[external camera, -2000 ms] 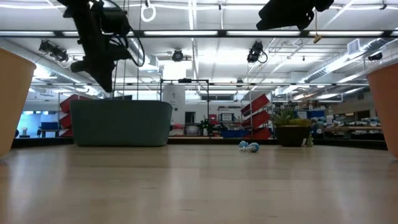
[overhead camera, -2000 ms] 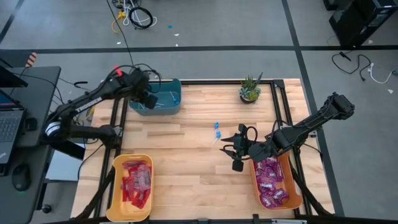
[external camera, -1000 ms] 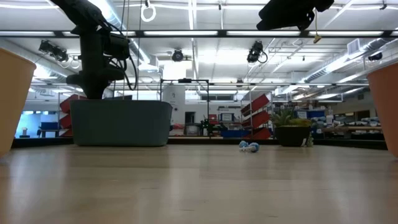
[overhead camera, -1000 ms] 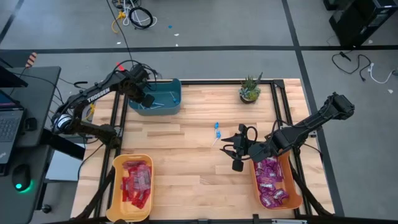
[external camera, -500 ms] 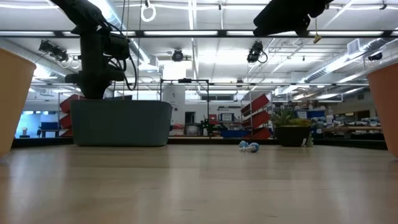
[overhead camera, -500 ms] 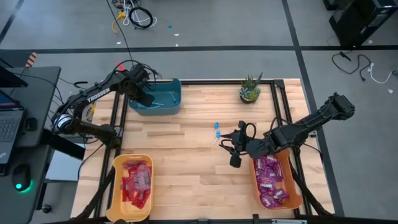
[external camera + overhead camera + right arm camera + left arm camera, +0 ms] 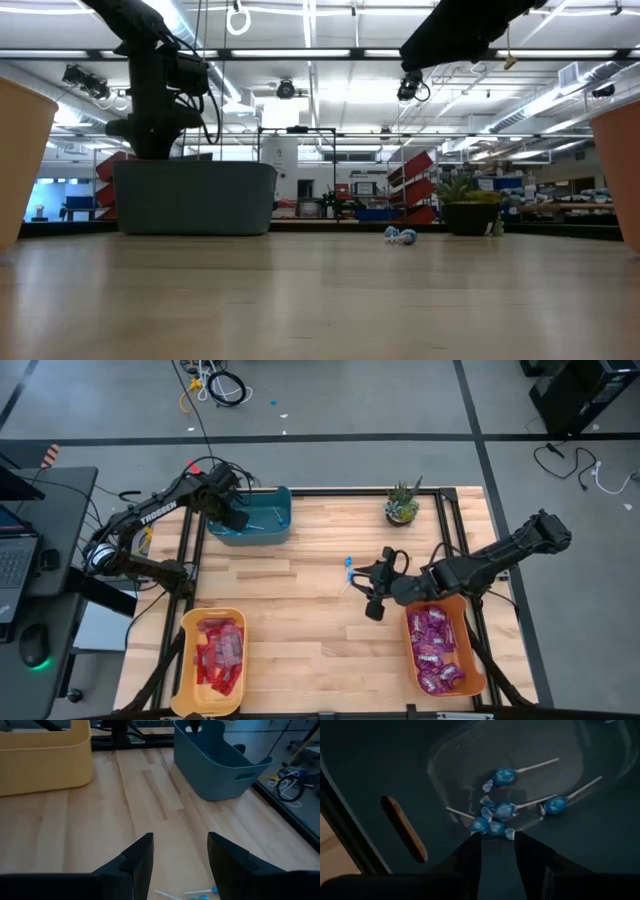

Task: Sort candy
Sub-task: Put the blue candy into the blue bin

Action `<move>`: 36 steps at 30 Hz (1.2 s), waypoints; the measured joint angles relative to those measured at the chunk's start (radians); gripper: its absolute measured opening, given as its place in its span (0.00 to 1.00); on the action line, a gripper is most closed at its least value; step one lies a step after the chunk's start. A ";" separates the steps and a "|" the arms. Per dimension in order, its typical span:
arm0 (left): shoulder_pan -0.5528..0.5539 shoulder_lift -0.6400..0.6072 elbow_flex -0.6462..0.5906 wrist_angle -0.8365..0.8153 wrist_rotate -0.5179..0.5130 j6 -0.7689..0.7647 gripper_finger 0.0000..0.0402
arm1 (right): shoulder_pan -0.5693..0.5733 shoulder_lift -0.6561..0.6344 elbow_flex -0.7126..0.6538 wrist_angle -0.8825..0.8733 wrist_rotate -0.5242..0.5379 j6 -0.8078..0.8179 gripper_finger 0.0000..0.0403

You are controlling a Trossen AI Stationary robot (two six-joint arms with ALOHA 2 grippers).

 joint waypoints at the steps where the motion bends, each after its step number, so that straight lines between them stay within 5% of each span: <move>1: 0.000 0.000 0.001 -0.002 0.004 0.000 0.30 | -0.007 0.000 0.000 -0.001 0.000 -0.006 0.43; 18: -0.155 -0.008 0.258 0.069 0.374 -0.001 0.30 | -0.120 0.000 0.000 -0.039 -0.028 -0.036 0.43; 25: -0.368 -0.016 0.348 0.205 0.288 -0.052 0.30 | -0.150 0.084 0.000 -0.033 -0.038 -0.012 0.43; 36: -0.739 -0.033 0.360 0.450 -0.001 -0.026 0.30 | -0.234 0.251 0.000 -0.028 -0.129 0.210 0.43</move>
